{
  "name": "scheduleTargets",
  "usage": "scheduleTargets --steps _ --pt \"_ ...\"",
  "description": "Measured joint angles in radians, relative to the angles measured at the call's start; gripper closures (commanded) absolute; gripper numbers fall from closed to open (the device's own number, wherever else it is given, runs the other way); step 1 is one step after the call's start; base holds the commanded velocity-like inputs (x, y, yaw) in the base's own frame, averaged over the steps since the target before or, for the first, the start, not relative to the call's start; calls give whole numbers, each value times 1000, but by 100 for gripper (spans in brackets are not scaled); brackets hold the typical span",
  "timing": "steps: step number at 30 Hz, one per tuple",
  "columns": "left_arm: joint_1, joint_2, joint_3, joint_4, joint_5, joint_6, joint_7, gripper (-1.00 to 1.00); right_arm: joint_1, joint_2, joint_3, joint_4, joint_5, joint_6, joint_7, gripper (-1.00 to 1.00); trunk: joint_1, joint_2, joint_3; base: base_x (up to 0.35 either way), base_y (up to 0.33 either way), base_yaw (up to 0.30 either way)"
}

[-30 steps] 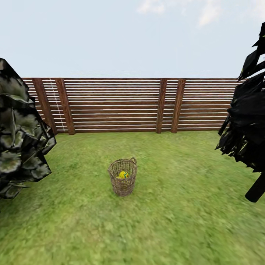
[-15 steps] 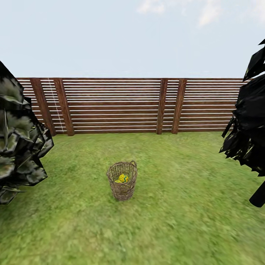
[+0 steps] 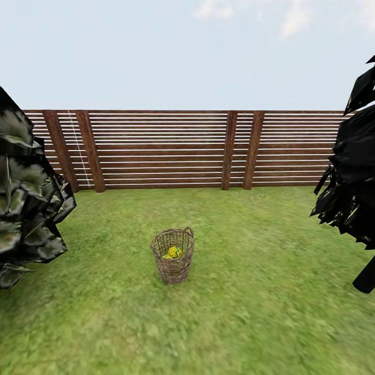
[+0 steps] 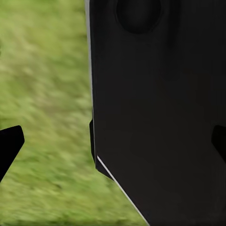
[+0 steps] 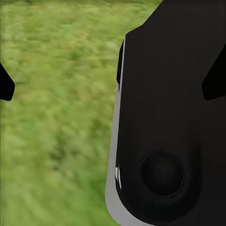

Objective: Take the three Easter eggs out of the wicker basket on the lawn in the garden, then place them on the lawn next to a single tree (choose any tree) so that all three eggs are next to the same tree and none are left in the basket.

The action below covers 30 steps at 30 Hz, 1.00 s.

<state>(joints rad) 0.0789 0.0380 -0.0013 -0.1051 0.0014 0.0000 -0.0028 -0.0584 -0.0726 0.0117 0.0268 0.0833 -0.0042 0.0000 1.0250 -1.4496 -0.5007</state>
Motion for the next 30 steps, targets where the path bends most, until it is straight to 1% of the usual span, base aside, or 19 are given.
scheduleTargets --steps 30 --pt "0 0 0 0 0 0 0 -100 0 0 0 0 0 0 0 -100 0 0 0 0 0 0"
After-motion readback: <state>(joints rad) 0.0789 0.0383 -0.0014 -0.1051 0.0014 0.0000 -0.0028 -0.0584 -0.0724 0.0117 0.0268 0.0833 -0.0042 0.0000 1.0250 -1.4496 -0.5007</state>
